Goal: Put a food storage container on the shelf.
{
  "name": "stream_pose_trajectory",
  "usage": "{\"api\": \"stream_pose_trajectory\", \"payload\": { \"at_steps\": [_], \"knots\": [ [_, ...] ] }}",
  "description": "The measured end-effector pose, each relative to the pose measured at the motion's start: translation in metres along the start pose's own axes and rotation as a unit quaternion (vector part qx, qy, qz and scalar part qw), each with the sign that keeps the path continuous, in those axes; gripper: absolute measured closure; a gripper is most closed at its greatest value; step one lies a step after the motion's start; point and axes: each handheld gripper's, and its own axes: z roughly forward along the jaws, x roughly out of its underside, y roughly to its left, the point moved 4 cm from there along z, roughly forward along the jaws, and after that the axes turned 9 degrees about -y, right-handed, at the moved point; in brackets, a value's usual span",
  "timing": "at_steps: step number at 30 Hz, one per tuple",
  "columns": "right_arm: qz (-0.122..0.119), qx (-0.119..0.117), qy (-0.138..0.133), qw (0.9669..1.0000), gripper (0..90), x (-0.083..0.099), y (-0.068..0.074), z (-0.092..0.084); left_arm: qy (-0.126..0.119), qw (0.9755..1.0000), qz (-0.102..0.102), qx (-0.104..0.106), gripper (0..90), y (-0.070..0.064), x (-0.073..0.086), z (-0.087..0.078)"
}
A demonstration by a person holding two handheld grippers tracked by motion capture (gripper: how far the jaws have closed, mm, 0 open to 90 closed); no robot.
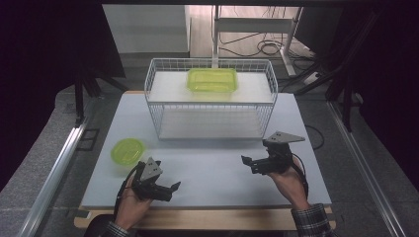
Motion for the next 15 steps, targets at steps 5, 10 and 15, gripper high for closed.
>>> {"api": "stream_pose_trajectory", "payload": {
  "at_steps": [5, 10, 15],
  "knots": [
    [0.005, 0.003, 0.001, 1.0, 0.0, 0.013, -0.002, -0.004, 0.001, 1.0, -0.001, -0.002, 1.6, 0.002, 0.001, 0.0],
    [0.012, 0.011, -0.003, 0.9999, 0.0, 0.023, -0.005, -0.009, -0.003, 1.0, -0.006, -0.003, 1.7, 0.004, 0.001, -0.001],
    [0.015, 0.02, -0.002, 0.9997, 0.0, 0.033, -0.007, -0.012, -0.001, 1.0, -0.004, -0.004, 1.6, 0.004, 0.001, -0.001]
  ]
}}
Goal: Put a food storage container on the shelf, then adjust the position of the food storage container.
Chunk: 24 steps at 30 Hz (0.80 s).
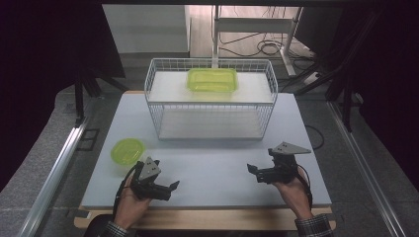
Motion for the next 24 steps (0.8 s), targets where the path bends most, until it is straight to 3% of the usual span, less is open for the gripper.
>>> {"api": "stream_pose_trajectory", "payload": {
  "at_steps": [8, 12, 19, 21, 24],
  "knots": [
    [0.001, 0.005, 0.008, 0.9999, 0.0, 0.016, -0.003, -0.001, -0.003, 1.0, 0.005, -0.003, 1.2, 0.0, 0.001, 0.0],
    [-0.002, 0.011, 0.028, 0.9996, 0.0, 0.028, -0.007, 0.0, -0.002, 1.0, 0.004, -0.002, 1.2, 0.0, 0.001, 0.001],
    [-0.001, 0.013, 0.029, 0.9995, 0.0, 0.031, -0.009, 0.001, 0.013, 0.9999, 0.001, -0.007, 1.1, 0.001, -0.001, 0.001],
    [-0.001, 0.013, 0.031, 0.9994, 0.0, 0.032, -0.01, 0.002, 0.004, 1.0, -0.009, 0.001, 1.1, 0.003, -0.005, -0.002],
    [-0.002, 0.015, 0.033, 0.9993, 0.0, 0.033, -0.01, 0.002, 0.001, 0.9999, -0.01, -0.004, 7.5, 0.008, -0.01, -0.005]
  ]
}}
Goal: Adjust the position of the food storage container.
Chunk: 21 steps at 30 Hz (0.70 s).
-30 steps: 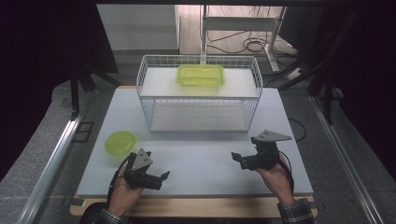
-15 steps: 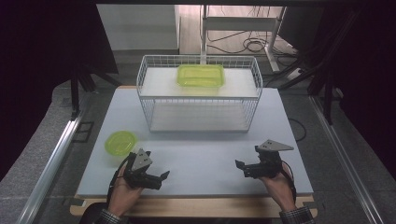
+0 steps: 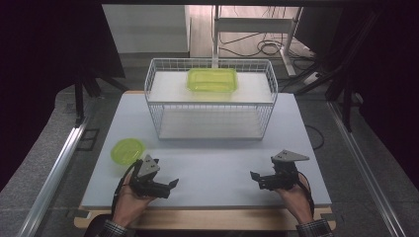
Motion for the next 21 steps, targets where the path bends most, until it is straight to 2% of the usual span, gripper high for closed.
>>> {"api": "stream_pose_trajectory", "payload": {
  "at_steps": [2, 5, 6, 8, 9, 10, 11, 12, 14, 15, 18, 19, 21],
  "knots": [
    [0.0, 0.0, 0.002, 1.0, 0.0, 0.001, -0.001, 0.001, 0.0, 1.0, -0.001, -0.003, 17.1, 0.005, -0.004, -0.003],
    [-0.002, 0.0, 0.005, 1.0, 0.2, 0.001, -0.001, 0.001, -0.007, 0.9999, -0.014, 0.007, 39.1, 0.018, -0.01, -0.01],
    [-0.002, 0.0, 0.005, 1.0, 0.2, 0.001, -0.001, 0.001, -0.007, 0.9999, -0.014, 0.007, 45.3, 0.018, -0.01, -0.01],
    [-0.004, 0.001, 0.006, 1.0, 0.4, 0.001, -0.001, 0.002, -0.011, 0.9997, -0.02, 0.002, 60.1, 0.027, -0.013, -0.014],
    [-0.004, 0.0, 0.007, 1.0, 0.4, 0.001, -0.001, 0.002, -0.015, 0.9995, -0.028, -0.008, 65.7, 0.037, -0.015, -0.017],
    [-0.004, 0.0, 0.007, 1.0, 0.4, 0.001, -0.001, 0.002, -0.015, 0.9995, -0.028, -0.008, 71.5, 0.037, -0.015, -0.017],
    [-0.004, 0.0, 0.008, 1.0, 0.5, 0.002, -0.001, 0.002, -0.015, 0.9993, -0.031, -0.016, 71.5, 0.043, -0.015, -0.019],
    [-0.005, 0.001, 0.01, 0.9999, 0.7, 0.002, -0.001, 0.003, -0.009, 0.9988, -0.037, -0.032, 80.5, 0.056, -0.015, -0.021],
    [-0.005, 0.001, 0.012, 0.9999, 0.8, 0.002, -0.001, 0.003, -0.003, 0.998, -0.039, -0.05, 87.8, 0.069, -0.014, -0.023],
    [-0.006, 0.001, 0.012, 0.9999, 0.9, 0.002, -0.001, 0.003, -0.003, 0.998, -0.039, -0.05, 90.0, 0.069, -0.014, -0.023],
    [-0.007, 0.0, 0.014, 0.9999, 1.1, 0.003, -0.001, 0.004, 0.004, 0.9963, -0.042, -0.075, 90.0, 0.088, -0.013, -0.026],
    [-0.009, 0.0, 0.015, 0.9999, 1.3, 0.003, -0.001, 0.004, 0.004, 0.9948, -0.05, -0.089, 90.0, 0.099, -0.012, -0.029],
    [-0.009, 0.0, 0.016, 0.9998, 1.4, 0.003, -0.001, 0.004, 0.005, 0.9931, -0.056, -0.103, 90.0, 0.111, -0.01, -0.034]
  ]
}}
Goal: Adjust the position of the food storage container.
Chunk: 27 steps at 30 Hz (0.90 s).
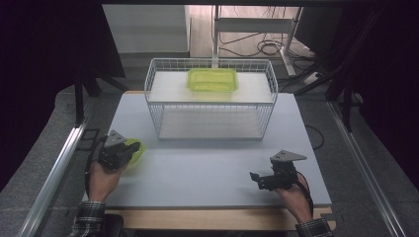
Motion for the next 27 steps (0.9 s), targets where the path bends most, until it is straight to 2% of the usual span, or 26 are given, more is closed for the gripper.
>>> {"api": "stream_pose_trajectory", "payload": {
  "at_steps": [2, 3, 4, 5, 6, 7, 8, 9, 11, 13, 14, 17, 22, 27],
  "knots": [
    [-0.001, 0.0, 0.002, 1.0, 1.6, 0.0, 0.0, 0.0, -0.001, 0.9999, -0.009, -0.013, 90.0, 0.011, 0.002, -0.002],
    [-0.001, 0.0, 0.002, 1.0, 1.6, 0.0, 0.0, 0.0, -0.001, 0.9999, -0.009, -0.013, 90.0, 0.011, 0.002, -0.002],
    [-0.001, -0.001, 0.002, 1.0, 1.7, 0.0, 0.0, 0.0, -0.002, 0.9995, -0.015, -0.026, 90.0, 0.021, 0.005, -0.004],
    [-0.001, -0.001, 0.002, 1.0, 1.7, 0.0, 0.0, 0.0, -0.002, 0.9995, -0.015, -0.026, 90.0, 0.021, 0.005, -0.004],
    [-0.002, -0.001, 0.003, 1.0, 1.8, 0.0, 0.0, 0.0, -0.002, 0.9991, -0.019, -0.039, 90.0, 0.031, 0.007, -0.007],
    [-0.002, -0.001, 0.003, 1.0, 1.8, 0.0, 0.0, 0.0, -0.002, 0.9991, -0.019, -0.039, 90.0, 0.031, 0.007, -0.007],
    [-0.001, -0.002, 0.003, 1.0, 1.9, 0.0, 0.0, 0.001, -0.001, 0.9983, -0.021, -0.055, 90.0, 0.04, 0.01, -0.008],
    [-0.001, -0.002, 0.003, 1.0, 1.9, 0.0, 0.0, 0.001, -0.001, 0.9983, -0.021, -0.055, 90.0, 0.04, 0.01, -0.008],
    [-0.004, -0.002, 0.005, 1.0, 2.0, 0.001, 0.001, 0.001, -0.001, 0.9966, -0.032, -0.076, 90.0, 0.054, 0.014, -0.011],
    [-0.005, -0.002, 0.005, 1.0, 2.1, 0.001, 0.001, 0.002, -0.001, 0.996, -0.036, -0.082, 90.0, 0.058, 0.016, -0.01],
    [-0.006, -0.003, 0.006, 1.0, 2.2, 0.001, 0.002, 0.002, 0.002, 0.9948, -0.044, -0.092, 90.0, 0.065, 0.02, -0.009],
    [-0.006, -0.002, 0.008, 0.9999, 2.2, 0.001, 0.002, 0.003, 0.008, 0.9941, -0.051, -0.095, 90.0, 0.069, 0.025, -0.006],
    [-0.007, -0.004, 0.012, 0.9999, 2.6, 0.002, 0.003, 0.003, 0.038, 0.9921, -0.049, -0.109, 90.0, 0.071, 0.038, 0.004],
    [-0.011, -0.004, 0.015, 0.9998, 2.9, 0.003, 0.002, 0.004, 0.043, 0.9929, -0.045, -0.102, 90.0, 0.064, 0.038, 0.006]
  ]
}}
